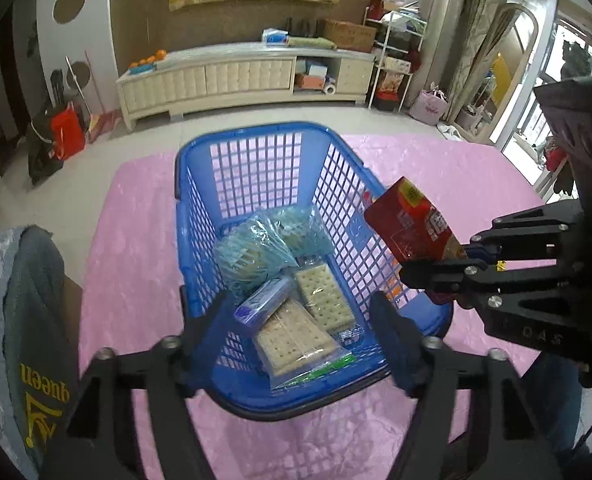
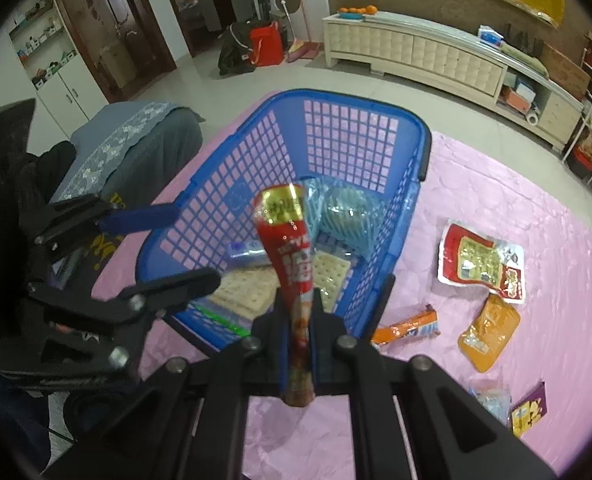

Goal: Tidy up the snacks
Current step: 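Open the left tool to drop the gum box into the basket, then lower the red tube pack into the basket and open the right tool, then withdraw both tools from the basket toward the remaining snacks, then close the left tool on the clear blue-striped biscuit bag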

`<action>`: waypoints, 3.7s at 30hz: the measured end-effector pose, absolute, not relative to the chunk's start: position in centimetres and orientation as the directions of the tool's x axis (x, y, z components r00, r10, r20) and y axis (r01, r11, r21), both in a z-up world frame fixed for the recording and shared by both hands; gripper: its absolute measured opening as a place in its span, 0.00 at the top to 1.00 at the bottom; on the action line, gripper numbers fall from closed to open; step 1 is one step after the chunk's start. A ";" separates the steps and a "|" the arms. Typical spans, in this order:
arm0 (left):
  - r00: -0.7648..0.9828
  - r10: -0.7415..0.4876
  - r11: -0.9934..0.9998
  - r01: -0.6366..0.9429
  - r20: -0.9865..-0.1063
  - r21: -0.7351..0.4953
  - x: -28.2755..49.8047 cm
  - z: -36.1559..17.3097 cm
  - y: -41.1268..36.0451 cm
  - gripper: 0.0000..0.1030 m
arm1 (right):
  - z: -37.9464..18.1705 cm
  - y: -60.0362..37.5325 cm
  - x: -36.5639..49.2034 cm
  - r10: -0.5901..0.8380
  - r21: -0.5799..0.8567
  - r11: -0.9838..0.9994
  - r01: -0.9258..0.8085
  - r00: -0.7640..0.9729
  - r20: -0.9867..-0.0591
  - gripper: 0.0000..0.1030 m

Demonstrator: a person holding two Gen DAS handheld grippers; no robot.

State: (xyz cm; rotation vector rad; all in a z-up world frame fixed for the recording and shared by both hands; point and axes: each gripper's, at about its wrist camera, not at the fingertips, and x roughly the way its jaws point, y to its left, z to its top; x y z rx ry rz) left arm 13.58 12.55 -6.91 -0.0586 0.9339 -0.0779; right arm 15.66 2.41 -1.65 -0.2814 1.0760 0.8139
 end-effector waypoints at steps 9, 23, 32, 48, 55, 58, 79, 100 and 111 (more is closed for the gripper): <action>0.613 -0.068 0.995 -0.013 -0.787 -0.096 12.4 -5.6 14.3 0.32 | -0.1 3.6 14.9 0.463 0.146 0.656 -0.741 0.241 -0.853 0.89; 0.604 -0.057 0.994 -0.040 -0.795 -0.102 12.4 -6.9 16.3 0.32 | -2.4 6.6 15.3 0.416 0.118 0.637 -0.762 0.211 -0.885 0.89; 0.617 -0.056 0.997 -0.012 -0.785 -0.081 11.9 -7.2 15.5 0.32 | -3.1 6.4 15.6 0.368 0.049 0.677 -0.735 0.280 -0.887 0.22; 0.671 -0.039 0.998 -0.008 -0.740 -0.060 9.1 -3.4 11.8 0.28 | 2.4 0.0 12.8 0.419 0.063 0.727 -0.683 0.369 -0.830 0.16; 0.692 -0.053 0.999 0.040 -0.720 -0.035 8.3 -1.5 8.5 0.27 | 4.8 -3.5 11.4 0.436 0.068 0.750 -0.658 0.415 -0.798 0.13; 0.704 -0.055 0.998 0.066 -0.708 -0.013 8.2 -0.9 6.8 0.23 | 5.3 -5.1 11.1 0.439 0.076 0.765 -0.639 0.431 -0.789 0.11; 0.648 -0.134 0.979 0.206 -0.750 0.003 13.3 -2.9 -3.7 0.21 | 2.2 -18.7 13.8 0.360 0.121 0.873 -0.472 0.458 -0.813 0.04; 0.415 -0.253 0.896 0.440 -0.874 -0.050 20.9 -14.3 -13.1 0.21 | -9.0 -27.4 19.3 0.225 0.098 0.951 -0.293 0.440 -0.869 0.04; 0.325 -0.254 0.813 0.582 -0.911 -0.019 24.4 -17.9 -15.6 0.22 | -11.7 -29.0 19.4 0.199 0.096 0.963 -0.251 0.424 -0.884 0.04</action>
